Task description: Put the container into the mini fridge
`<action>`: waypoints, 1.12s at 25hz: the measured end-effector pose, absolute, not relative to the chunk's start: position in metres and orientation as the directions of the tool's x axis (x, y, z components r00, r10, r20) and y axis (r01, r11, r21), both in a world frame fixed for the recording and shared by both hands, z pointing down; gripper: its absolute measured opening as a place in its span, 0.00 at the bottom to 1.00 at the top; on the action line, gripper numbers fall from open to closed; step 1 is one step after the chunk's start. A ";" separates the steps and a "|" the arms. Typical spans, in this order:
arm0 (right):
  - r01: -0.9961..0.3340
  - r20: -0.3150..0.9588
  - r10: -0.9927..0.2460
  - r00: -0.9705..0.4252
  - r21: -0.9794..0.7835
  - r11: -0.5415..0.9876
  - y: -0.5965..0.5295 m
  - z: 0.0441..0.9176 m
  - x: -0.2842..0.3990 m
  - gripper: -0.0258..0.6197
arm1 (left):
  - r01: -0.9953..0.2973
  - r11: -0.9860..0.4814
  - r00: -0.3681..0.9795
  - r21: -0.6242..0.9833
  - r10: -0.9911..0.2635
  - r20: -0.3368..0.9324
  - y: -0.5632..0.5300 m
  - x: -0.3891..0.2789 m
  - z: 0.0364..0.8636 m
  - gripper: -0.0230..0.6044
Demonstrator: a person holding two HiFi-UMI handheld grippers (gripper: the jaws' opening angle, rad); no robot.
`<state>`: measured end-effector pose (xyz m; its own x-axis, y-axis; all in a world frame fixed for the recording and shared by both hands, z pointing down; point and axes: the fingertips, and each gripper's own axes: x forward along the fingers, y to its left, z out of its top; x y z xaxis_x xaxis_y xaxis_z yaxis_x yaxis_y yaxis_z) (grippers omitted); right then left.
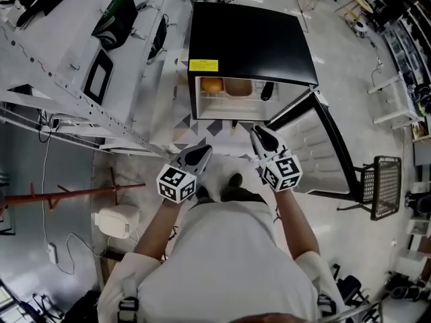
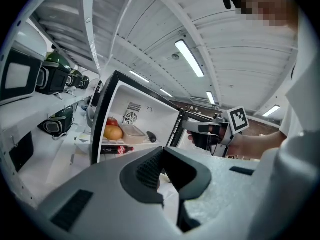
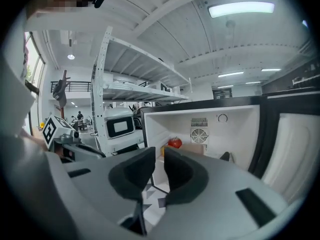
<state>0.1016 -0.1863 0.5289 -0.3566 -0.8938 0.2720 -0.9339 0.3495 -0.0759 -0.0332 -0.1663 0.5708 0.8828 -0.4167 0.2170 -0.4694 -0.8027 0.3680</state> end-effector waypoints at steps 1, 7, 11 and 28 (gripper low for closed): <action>-0.934 0.268 -0.895 -0.356 -0.080 0.347 -0.182 0.528 0.102 0.12 | -0.468 -0.802 0.883 0.370 -0.415 0.217 -0.165 -0.032 0.571 0.04; -0.933 0.270 -0.894 -0.358 -0.087 0.348 -0.167 0.533 0.113 0.07 | -0.469 -0.806 0.883 0.361 -0.418 0.215 -0.157 -0.017 0.567 0.04; -0.920 0.233 -0.890 -0.391 -0.114 0.374 -0.155 0.521 0.120 0.05 | -0.489 -0.800 0.872 0.346 -0.442 0.211 -0.157 -0.008 0.557 0.04; -0.882 0.108 -0.875 -0.471 -0.059 0.468 -0.135 0.462 0.177 0.05 | -0.593 -0.753 0.804 0.286 -0.572 0.162 -0.150 0.019 0.513 0.04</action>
<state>0.1766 -0.1349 0.4621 -0.4713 -0.8753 0.1079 -0.8820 0.4677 -0.0587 0.0189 -0.1498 0.5129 0.8041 -0.5720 0.1618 -0.5930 -0.7529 0.2856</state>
